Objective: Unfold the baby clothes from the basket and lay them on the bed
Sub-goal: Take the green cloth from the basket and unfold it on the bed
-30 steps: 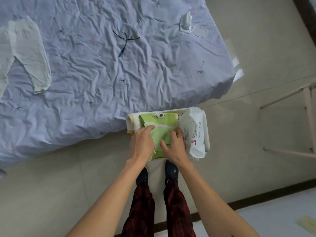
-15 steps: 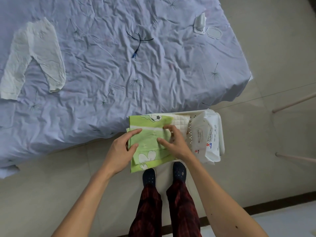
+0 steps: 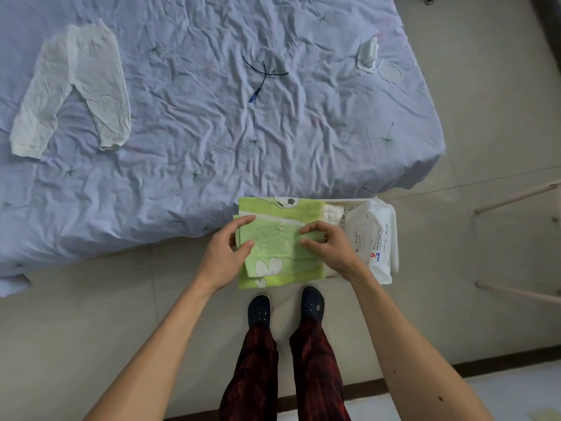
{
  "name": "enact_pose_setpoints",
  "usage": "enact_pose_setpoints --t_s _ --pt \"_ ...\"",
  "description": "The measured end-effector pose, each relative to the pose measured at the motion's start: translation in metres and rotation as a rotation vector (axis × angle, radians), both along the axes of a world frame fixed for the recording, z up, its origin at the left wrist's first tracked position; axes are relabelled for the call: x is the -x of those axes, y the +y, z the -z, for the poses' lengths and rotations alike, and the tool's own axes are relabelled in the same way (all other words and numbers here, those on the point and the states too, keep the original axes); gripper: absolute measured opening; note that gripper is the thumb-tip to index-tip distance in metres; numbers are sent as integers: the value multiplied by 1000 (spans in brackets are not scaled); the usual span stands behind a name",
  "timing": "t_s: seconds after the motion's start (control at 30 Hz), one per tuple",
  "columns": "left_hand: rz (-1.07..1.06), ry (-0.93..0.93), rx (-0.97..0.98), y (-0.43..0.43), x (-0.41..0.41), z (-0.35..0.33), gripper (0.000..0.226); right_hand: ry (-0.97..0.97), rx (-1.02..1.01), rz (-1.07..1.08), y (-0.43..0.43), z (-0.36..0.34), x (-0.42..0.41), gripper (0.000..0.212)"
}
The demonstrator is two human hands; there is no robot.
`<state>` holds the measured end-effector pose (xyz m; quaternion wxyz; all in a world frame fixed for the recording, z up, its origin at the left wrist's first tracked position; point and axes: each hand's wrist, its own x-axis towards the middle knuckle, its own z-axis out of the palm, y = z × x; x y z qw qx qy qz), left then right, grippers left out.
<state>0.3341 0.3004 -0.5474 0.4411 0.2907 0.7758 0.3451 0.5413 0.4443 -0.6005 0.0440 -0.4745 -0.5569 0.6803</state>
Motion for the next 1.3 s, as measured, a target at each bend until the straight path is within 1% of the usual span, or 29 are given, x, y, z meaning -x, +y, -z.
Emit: enact_pose_setpoints --t_s 0.1,0.27,0.5,0.67,0.77,0.9,1.1,1.3 --pt "-86 -54 -24 2 9 -25 52 42 -13 5 9 -37 3 23" --pt "-150 -97 -144 8 29 -95 59 127 -86 -41 34 -117 19 26" --pt "-156 2 -301 -5 72 -206 61 236 -212 -207 52 -240 67 34" --pt "-189 91 -382 -37 115 -258 62 256 -331 -321 42 -299 119 36" --pt "-224 127 -410 -56 148 -272 62 273 -393 -352 27 -320 158 38" --pt "-240 119 -436 -75 203 -280 63 262 -433 -330 2 -334 216 40" --pt "-136 106 -429 -84 298 -288 72 245 -498 -262 -21 -343 295 44" --pt "-43 127 -391 -65 359 -283 75 225 -495 -213 -16 -337 344 47"
